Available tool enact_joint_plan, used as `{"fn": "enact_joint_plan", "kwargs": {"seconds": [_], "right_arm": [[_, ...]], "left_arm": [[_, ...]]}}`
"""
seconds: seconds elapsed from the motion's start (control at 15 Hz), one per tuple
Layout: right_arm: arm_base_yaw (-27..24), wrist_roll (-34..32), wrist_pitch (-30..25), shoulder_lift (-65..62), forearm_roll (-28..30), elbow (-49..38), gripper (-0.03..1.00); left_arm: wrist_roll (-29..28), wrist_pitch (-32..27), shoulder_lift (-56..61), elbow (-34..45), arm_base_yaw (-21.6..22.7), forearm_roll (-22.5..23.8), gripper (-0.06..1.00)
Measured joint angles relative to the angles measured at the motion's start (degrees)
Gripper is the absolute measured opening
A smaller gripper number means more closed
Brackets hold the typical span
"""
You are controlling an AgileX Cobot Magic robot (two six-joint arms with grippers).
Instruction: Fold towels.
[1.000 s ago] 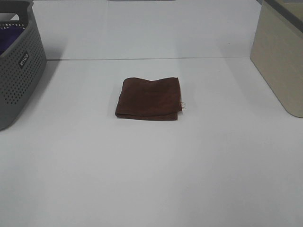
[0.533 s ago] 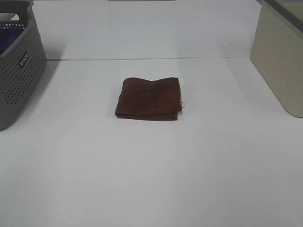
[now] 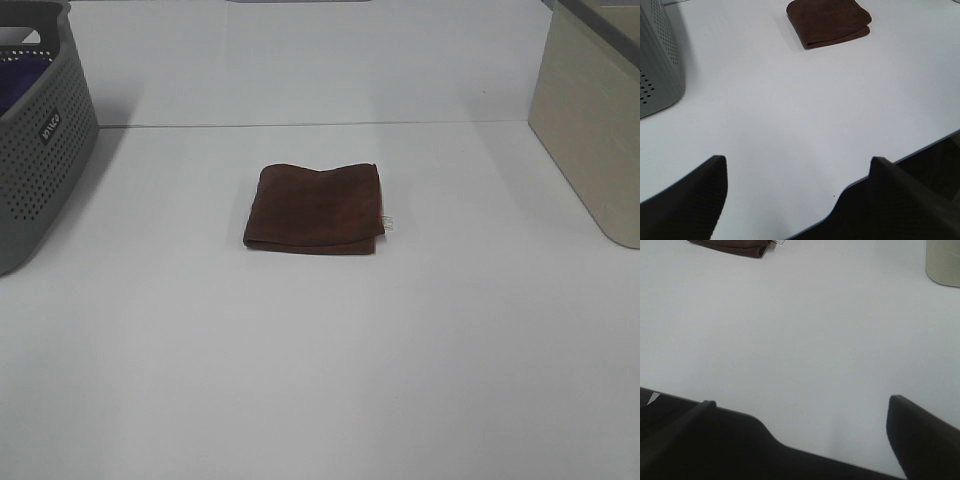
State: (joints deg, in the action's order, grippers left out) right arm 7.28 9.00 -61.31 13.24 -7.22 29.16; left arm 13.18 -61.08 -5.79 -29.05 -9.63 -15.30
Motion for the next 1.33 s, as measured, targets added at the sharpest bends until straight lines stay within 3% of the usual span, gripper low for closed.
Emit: {"fn": "enact_joint_plan", "kwargs": {"seconds": [0.47, 0.73, 0.87, 1.33], "right_arm": [[-0.5, 0.1, 0.0, -0.6, -0.1, -0.1, 0.86], [-6.3, 0.1, 0.0, -4.8, -0.5, -0.1, 0.86], [-6.5, 0.4, 0.0, -7.7, -0.6, -0.1, 0.86], [-6.5, 0.5, 0.0, -13.6, -0.9, -0.2, 0.86]], "left_arm": [[0.0, 0.1, 0.1, 0.0, 0.3, -0.1, 0.74], [0.0, 0.1, 3.7, 0.3, 8.4, -0.2, 0.74], [0.0, 0.1, 6.0, 0.3, 10.8, -0.2, 0.74], [0.0, 0.1, 6.0, 0.3, 10.9, 0.1, 0.74]]}}
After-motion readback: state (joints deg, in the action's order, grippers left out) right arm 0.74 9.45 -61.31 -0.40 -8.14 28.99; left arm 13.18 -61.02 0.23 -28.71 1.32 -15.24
